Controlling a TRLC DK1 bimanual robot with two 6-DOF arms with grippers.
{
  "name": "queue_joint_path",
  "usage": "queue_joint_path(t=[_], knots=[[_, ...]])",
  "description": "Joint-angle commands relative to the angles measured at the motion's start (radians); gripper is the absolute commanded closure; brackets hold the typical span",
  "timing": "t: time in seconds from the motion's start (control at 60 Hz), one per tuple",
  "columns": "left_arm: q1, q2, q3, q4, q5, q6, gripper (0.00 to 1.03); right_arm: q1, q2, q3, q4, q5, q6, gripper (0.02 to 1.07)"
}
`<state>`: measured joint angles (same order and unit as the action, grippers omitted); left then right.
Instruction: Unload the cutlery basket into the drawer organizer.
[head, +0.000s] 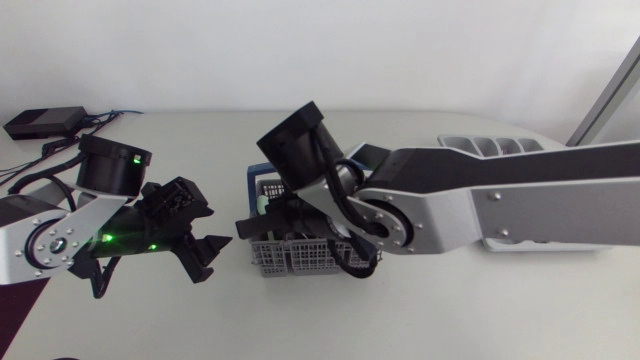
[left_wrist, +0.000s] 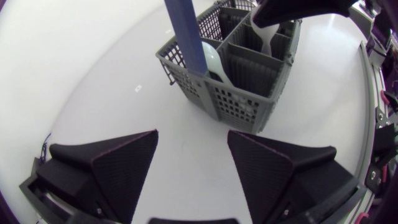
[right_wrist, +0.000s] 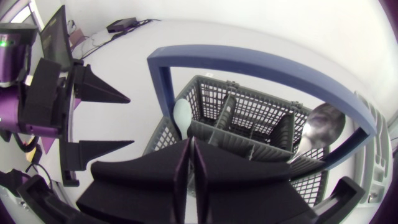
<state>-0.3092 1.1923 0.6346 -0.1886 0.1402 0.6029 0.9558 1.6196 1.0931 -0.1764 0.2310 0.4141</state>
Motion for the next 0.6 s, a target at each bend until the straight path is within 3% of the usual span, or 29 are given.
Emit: queue_joint_path(t=[0.0,0.367,0.583], knots=[[-0.007,0.016,-0.029,0.005,-0.005,0.003,0.26,0.003,-0.043,-0.045,0.025,-0.047,-0.014,1.01],[-0.007,0.024,-0.016,0.003,-0.008,0.001,0.26,-0.031,-0.222,-0.019,-0.02,-0.174,-0.012,1.01],[-0.013,0.024,-0.009,0.003,-0.014,0.0,0.26,-0.157,-0.372,-0.025,-0.075,-0.243,-0.009,1.01]])
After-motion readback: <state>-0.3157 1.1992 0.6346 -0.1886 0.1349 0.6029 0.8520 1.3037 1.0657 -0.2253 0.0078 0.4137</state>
